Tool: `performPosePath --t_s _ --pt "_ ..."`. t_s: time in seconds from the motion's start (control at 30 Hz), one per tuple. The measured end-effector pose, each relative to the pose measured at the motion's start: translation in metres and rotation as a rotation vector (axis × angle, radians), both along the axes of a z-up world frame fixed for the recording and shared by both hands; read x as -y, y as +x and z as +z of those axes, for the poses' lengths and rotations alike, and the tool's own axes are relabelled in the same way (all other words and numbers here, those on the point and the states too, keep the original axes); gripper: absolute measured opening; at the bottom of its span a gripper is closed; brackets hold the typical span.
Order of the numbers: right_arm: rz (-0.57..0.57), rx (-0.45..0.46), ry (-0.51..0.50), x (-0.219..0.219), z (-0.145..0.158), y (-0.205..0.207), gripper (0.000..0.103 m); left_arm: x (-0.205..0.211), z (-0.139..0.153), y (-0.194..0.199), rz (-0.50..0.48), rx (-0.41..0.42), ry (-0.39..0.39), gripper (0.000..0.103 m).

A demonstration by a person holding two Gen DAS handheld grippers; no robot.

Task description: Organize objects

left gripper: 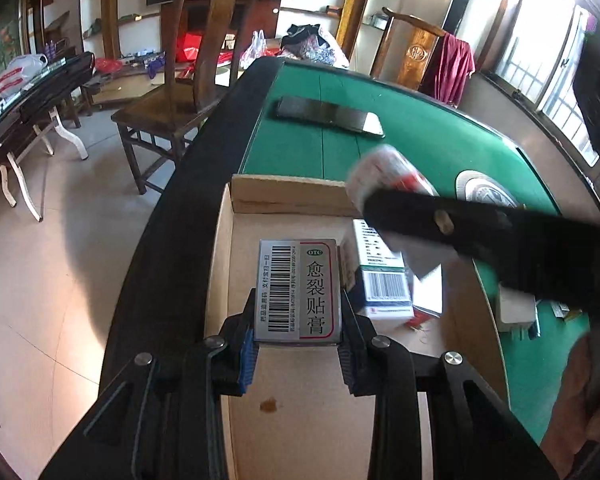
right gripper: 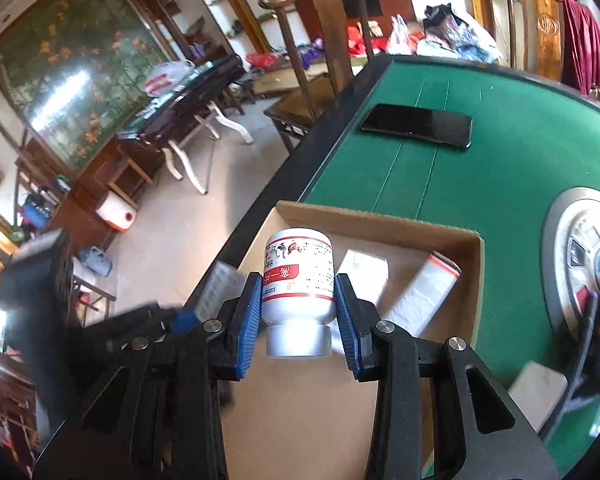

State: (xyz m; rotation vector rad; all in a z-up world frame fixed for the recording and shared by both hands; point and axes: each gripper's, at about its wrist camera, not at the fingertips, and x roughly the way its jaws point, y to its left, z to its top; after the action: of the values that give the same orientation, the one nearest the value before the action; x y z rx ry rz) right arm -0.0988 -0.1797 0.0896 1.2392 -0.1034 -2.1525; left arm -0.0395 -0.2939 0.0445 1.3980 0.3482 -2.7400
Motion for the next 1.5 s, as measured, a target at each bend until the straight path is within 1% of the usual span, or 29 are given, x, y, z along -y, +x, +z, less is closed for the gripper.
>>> performPosePath --t_s 0.07,0.13,0.17,0.23,0.3,0.4,0.53,0.7,0.8,0.97,1.1,1.23,1.33,1.43,1.5 --pt "-0.016 0.015 0.008 0.008 -0.006 -0.014 0.036 0.003 -0.005 -0.002 0.004 0.005 0.014 0.033" --pt "-0.024 0.026 0.022 0.016 -0.009 -0.027 0.036 0.003 -0.009 -0.001 0.006 0.009 0.01 0.033" --pt "-0.016 0.054 0.026 0.02 -0.015 -0.034 0.036 0.004 -0.01 -0.001 0.007 0.011 0.01 0.033" --pt "-0.022 0.076 0.034 0.026 -0.021 -0.042 0.036 0.004 -0.012 -0.001 0.008 0.01 0.012 0.033" --pt "-0.012 0.079 0.054 0.034 -0.027 -0.045 0.036 0.004 -0.015 -0.003 0.007 0.016 0.015 0.033" --pt "-0.016 0.096 0.052 0.04 -0.037 -0.05 0.036 0.004 -0.02 -0.005 0.008 0.031 0.015 0.033" --pt "-0.017 0.101 0.072 0.049 -0.047 -0.054 0.036 0.006 -0.02 -0.006 0.021 0.03 0.03 0.033" --pt "-0.023 0.091 0.102 0.056 -0.054 -0.06 0.036 0.003 -0.024 -0.013 0.023 0.066 0.025 0.033" --pt "-0.029 0.077 0.113 0.057 -0.054 -0.061 0.036 0.005 -0.026 -0.016 0.024 0.078 0.029 0.033" --pt "-0.041 0.079 0.128 0.054 -0.054 -0.064 0.036 0.003 -0.027 -0.018 0.02 0.075 0.022 0.034" --pt "-0.033 0.089 0.121 0.049 -0.054 -0.066 0.036 0.001 -0.027 -0.019 0.018 0.078 0.032 0.035" --pt "-0.034 0.077 0.107 0.046 -0.051 -0.063 0.037 0.002 -0.027 -0.019 0.016 0.078 0.049 0.035" --pt "-0.041 0.072 0.079 0.038 -0.047 -0.059 0.037 0.001 -0.026 -0.019 0.02 0.079 0.063 0.035" --pt "-0.051 0.08 0.056 0.031 -0.045 -0.055 0.037 0.002 -0.024 -0.017 0.021 0.076 0.091 0.04" --pt "-0.056 0.077 0.044 0.026 -0.043 -0.051 0.037 0.003 -0.021 -0.015 0.024 0.064 0.106 0.046"
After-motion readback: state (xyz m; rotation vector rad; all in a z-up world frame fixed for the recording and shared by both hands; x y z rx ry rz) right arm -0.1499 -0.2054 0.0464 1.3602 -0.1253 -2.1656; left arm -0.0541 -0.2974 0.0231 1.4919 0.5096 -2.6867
